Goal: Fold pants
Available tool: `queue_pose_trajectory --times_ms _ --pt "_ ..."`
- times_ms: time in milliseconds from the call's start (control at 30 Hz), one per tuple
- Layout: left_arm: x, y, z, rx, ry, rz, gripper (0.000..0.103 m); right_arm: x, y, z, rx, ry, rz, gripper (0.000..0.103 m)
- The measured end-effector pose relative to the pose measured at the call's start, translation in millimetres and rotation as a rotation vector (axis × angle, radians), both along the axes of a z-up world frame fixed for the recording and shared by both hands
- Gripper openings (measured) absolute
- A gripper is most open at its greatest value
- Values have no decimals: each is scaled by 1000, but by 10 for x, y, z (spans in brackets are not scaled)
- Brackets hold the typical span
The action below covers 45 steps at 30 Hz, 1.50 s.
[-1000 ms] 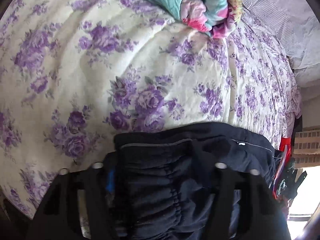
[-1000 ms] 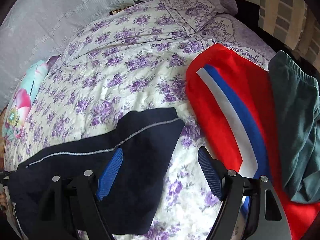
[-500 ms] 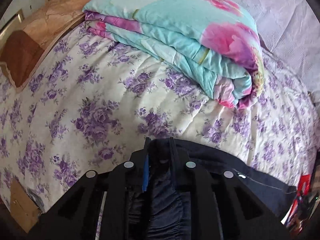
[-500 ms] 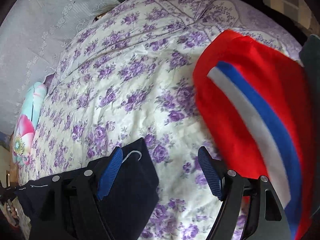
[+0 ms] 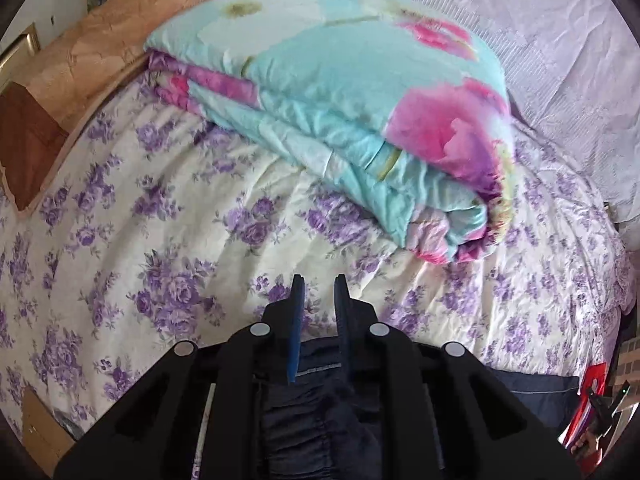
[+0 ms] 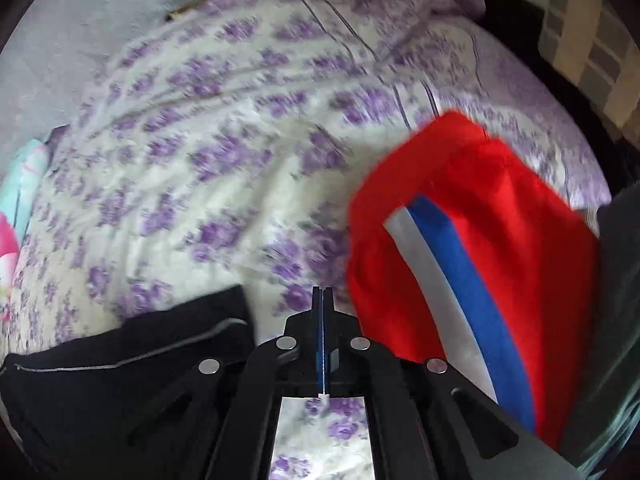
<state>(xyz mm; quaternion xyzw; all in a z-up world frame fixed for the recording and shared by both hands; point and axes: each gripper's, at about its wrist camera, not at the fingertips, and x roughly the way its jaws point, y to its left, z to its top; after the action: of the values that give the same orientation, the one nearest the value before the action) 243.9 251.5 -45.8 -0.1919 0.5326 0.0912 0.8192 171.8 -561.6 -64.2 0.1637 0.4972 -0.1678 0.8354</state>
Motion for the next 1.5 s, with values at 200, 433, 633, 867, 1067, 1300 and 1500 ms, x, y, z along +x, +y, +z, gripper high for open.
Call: queue_pose_trajectory --times_ms 200,433,633,867,1067,1300,1500 --pt "-187 -167 -161 -30 64 -114 70 -200 168 49 112 -122 102 90" --pt "-182 -50 -443 -36 149 -106 75 -251 559 -287 210 -33 271 35" --pt "-163 -171 -549 14 166 -131 75 -607 614 434 319 -144 351 19" --pt "-127 -267 -636 41 170 -139 79 -804 359 128 217 6 276 66" --pt "-146 -262 -656 46 178 -148 79 -916 458 -287 129 74 252 62" --pt "-61 -406 -647 77 200 -184 81 -298 1423 568 -49 -98 647 64" --pt "-163 -292 -525 46 167 -216 79 416 2916 220 -115 12 1121 63"
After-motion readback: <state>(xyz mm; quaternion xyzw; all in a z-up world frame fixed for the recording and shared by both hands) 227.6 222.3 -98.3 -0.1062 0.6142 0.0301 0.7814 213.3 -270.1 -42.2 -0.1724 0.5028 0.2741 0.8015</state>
